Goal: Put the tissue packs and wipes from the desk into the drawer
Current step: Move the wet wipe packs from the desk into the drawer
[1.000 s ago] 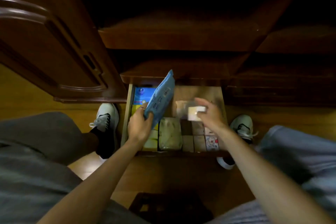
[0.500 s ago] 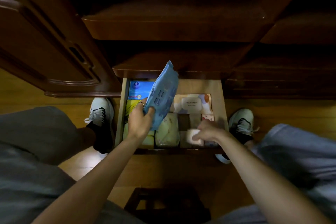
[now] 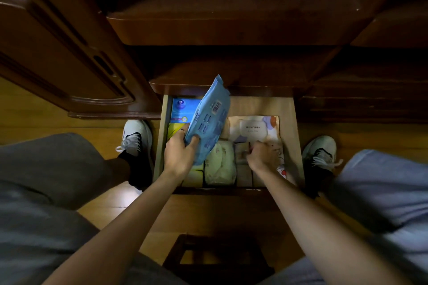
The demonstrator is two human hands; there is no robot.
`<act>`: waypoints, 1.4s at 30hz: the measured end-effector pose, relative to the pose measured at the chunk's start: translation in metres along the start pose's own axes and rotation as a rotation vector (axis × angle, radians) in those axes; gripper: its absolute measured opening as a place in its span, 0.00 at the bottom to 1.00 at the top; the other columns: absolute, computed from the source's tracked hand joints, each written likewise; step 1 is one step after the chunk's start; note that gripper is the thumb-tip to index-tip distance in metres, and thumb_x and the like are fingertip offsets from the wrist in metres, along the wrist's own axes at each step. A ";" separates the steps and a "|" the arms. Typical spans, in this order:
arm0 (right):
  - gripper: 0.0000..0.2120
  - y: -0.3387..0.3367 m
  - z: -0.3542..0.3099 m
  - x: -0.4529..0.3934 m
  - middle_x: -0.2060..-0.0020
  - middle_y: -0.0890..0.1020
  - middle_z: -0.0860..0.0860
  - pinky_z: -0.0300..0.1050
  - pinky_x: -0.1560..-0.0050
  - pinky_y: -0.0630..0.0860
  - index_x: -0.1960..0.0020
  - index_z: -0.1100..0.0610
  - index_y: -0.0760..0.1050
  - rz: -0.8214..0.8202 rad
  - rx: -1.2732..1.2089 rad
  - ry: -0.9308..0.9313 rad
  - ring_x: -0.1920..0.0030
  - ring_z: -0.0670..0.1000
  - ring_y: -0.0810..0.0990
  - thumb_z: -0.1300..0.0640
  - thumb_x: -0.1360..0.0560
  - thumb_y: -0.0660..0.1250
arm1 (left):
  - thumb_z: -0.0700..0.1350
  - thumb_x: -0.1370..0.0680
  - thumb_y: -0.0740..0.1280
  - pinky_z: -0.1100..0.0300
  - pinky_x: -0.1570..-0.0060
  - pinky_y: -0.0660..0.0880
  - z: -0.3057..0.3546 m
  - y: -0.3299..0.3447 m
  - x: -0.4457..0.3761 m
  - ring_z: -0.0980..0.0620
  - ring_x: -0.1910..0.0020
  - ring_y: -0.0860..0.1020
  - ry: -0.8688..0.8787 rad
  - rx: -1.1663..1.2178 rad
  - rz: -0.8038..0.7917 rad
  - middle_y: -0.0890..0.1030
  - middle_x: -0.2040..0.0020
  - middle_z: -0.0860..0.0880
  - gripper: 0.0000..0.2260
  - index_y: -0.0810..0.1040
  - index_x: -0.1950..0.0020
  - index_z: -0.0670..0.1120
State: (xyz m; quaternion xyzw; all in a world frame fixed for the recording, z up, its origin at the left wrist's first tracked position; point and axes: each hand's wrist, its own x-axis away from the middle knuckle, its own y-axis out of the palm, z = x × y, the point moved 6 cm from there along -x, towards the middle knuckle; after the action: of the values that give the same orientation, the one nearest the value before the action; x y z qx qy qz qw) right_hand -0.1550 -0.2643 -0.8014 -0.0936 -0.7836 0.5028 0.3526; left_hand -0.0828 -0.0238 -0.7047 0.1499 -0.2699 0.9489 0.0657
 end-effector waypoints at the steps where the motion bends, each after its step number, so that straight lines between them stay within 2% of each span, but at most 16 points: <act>1: 0.07 0.000 -0.001 0.000 0.52 0.82 0.52 0.45 0.57 0.75 0.47 0.54 0.79 0.013 0.048 -0.012 0.50 0.53 0.81 0.52 0.22 0.70 | 0.49 0.24 0.66 0.47 0.56 0.81 0.001 0.000 0.001 0.51 0.54 0.82 0.007 -0.008 0.003 0.84 0.53 0.53 0.07 0.79 0.47 0.51; 7: 0.03 0.002 -0.003 -0.002 0.52 0.81 0.53 0.45 0.63 0.73 0.47 0.55 0.75 0.082 0.231 -0.024 0.54 0.53 0.82 0.56 0.20 0.66 | 0.50 0.24 0.66 0.47 0.56 0.82 0.002 -0.001 0.001 0.52 0.54 0.82 0.009 -0.020 -0.006 0.84 0.53 0.52 0.10 0.80 0.46 0.49; 11: 0.10 -0.001 -0.003 -0.012 0.53 0.80 0.51 0.46 0.59 0.76 0.47 0.52 0.76 0.045 0.105 -0.055 0.56 0.51 0.78 0.48 0.23 0.70 | 0.50 0.22 0.66 0.47 0.55 0.81 0.001 -0.003 0.001 0.53 0.54 0.82 -0.002 -0.019 0.023 0.84 0.52 0.52 0.10 0.80 0.43 0.48; 13: 0.12 -0.014 -0.011 -0.028 0.51 0.80 0.51 0.45 0.59 0.73 0.43 0.52 0.75 0.079 0.052 -0.144 0.55 0.51 0.77 0.47 0.22 0.68 | 0.49 0.21 0.66 0.46 0.54 0.82 0.001 -0.004 0.001 0.52 0.52 0.82 -0.007 -0.006 0.042 0.84 0.50 0.51 0.11 0.79 0.41 0.47; 15: 0.15 -0.027 -0.022 -0.047 0.44 0.81 0.53 0.46 0.53 0.70 0.36 0.49 0.74 0.085 0.098 -0.235 0.47 0.54 0.79 0.49 0.22 0.68 | 0.48 0.21 0.66 0.47 0.53 0.81 0.004 -0.006 0.003 0.51 0.50 0.82 0.035 -0.027 0.056 0.84 0.47 0.50 0.12 0.79 0.38 0.47; 18: 0.30 -0.037 -0.031 -0.074 0.29 0.74 0.53 0.55 0.34 0.67 0.25 0.47 0.64 0.029 0.276 -0.314 0.30 0.57 0.71 0.52 0.24 0.70 | 0.47 0.19 0.65 0.48 0.50 0.80 0.010 -0.016 0.008 0.52 0.48 0.80 0.143 -0.111 0.125 0.82 0.44 0.52 0.13 0.79 0.35 0.49; 21: 0.42 -0.033 -0.029 -0.097 0.23 0.65 0.54 0.57 0.29 0.61 0.20 0.48 0.53 -0.054 0.410 -0.350 0.24 0.58 0.62 0.47 0.26 0.72 | 0.48 0.18 0.63 0.50 0.47 0.78 0.014 -0.030 0.013 0.54 0.44 0.78 0.256 -0.194 0.184 0.79 0.42 0.57 0.15 0.78 0.32 0.55; 23: 0.45 -0.029 -0.028 -0.107 0.24 0.66 0.55 0.57 0.27 0.58 0.19 0.49 0.52 -0.076 0.500 -0.383 0.24 0.59 0.62 0.42 0.27 0.73 | 0.46 0.18 0.64 0.52 0.46 0.77 0.019 -0.038 0.016 0.54 0.40 0.77 0.351 -0.270 0.251 0.79 0.41 0.58 0.15 0.77 0.32 0.57; 26: 0.35 -0.034 -0.034 -0.111 0.27 0.70 0.57 0.57 0.27 0.60 0.24 0.51 0.64 -0.038 0.496 -0.416 0.26 0.60 0.64 0.43 0.27 0.73 | 0.41 0.20 0.65 0.57 0.49 0.75 0.022 -0.043 0.022 0.54 0.40 0.76 0.466 -0.374 0.316 0.79 0.40 0.58 0.19 0.76 0.31 0.57; 30: 0.18 -0.067 -0.047 -0.099 0.32 0.75 0.57 0.49 0.41 0.72 0.31 0.53 0.73 0.066 0.244 -0.496 0.32 0.60 0.72 0.51 0.20 0.66 | 0.38 0.21 0.64 0.60 0.48 0.74 0.031 -0.039 0.027 0.53 0.38 0.78 0.633 -0.373 0.351 0.81 0.38 0.55 0.20 0.77 0.30 0.52; 32: 0.17 -0.080 -0.053 -0.081 0.32 0.75 0.57 0.45 0.44 0.72 0.31 0.54 0.74 0.055 0.178 -0.595 0.33 0.59 0.73 0.54 0.19 0.66 | 0.36 0.21 0.64 0.63 0.43 0.75 0.036 -0.035 0.029 0.54 0.35 0.77 0.731 -0.377 0.356 0.80 0.35 0.55 0.21 0.76 0.30 0.50; 35: 0.20 -0.114 -0.036 -0.050 0.34 0.75 0.58 0.52 0.44 0.75 0.31 0.57 0.74 0.103 0.155 -0.656 0.36 0.61 0.76 0.56 0.22 0.69 | 0.36 0.20 0.64 0.61 0.33 0.71 0.046 -0.022 0.034 0.57 0.31 0.74 0.909 -0.411 0.325 0.77 0.31 0.54 0.20 0.75 0.28 0.48; 38: 0.16 -0.168 0.002 -0.035 0.46 0.77 0.58 0.53 0.55 0.74 0.42 0.60 0.76 0.243 -0.075 -0.526 0.48 0.62 0.79 0.57 0.27 0.75 | 0.38 0.18 0.64 0.56 0.33 0.73 0.058 0.003 0.034 0.52 0.32 0.75 1.083 -0.483 0.209 0.76 0.30 0.51 0.17 0.77 0.30 0.46; 42: 0.17 -0.222 0.057 -0.024 0.48 0.81 0.54 0.47 0.55 0.70 0.41 0.57 0.77 0.252 -0.232 -0.278 0.52 0.54 0.78 0.53 0.26 0.75 | 0.42 0.17 0.63 0.53 0.42 0.80 0.059 0.038 0.027 0.48 0.35 0.79 1.218 -0.638 0.057 0.78 0.32 0.49 0.15 0.78 0.31 0.46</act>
State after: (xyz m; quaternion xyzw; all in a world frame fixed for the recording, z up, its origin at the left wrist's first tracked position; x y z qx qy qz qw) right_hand -0.1285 -0.4235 -0.6369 -0.1605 -0.8594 0.4574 0.1625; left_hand -0.1013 -0.0866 -0.6670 -0.4440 -0.4547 0.7396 0.2216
